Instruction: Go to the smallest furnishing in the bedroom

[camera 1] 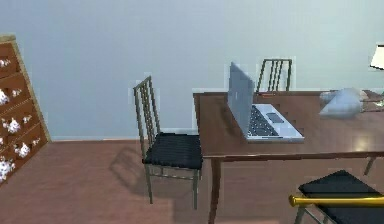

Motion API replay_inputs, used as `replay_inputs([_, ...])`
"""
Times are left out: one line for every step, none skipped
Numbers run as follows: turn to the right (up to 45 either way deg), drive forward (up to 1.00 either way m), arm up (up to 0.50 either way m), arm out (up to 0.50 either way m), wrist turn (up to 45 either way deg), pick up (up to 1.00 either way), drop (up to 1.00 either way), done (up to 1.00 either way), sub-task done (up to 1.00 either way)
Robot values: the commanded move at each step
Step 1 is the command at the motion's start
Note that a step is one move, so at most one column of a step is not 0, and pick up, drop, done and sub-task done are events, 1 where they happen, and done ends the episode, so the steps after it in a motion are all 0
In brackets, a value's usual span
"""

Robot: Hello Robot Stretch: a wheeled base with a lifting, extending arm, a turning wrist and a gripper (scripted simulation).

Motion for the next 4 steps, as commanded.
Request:
replay_inputs([-24.0,0.0,0.0,0.0,0.0,0.0,0.0,0.0,0.0])
replay_inputs([0.0,0.3,0.0,0.0,0.0,0.0,0.0,0.0,0.0])
replay_inputs([-45.0,0.0,0.0,0.0,0.0,0.0,0.0,0.0,0.0])
replay_inputs([-15.0,0.0,0.0,0.0,0.0,0.0,0.0,0.0,0.0])
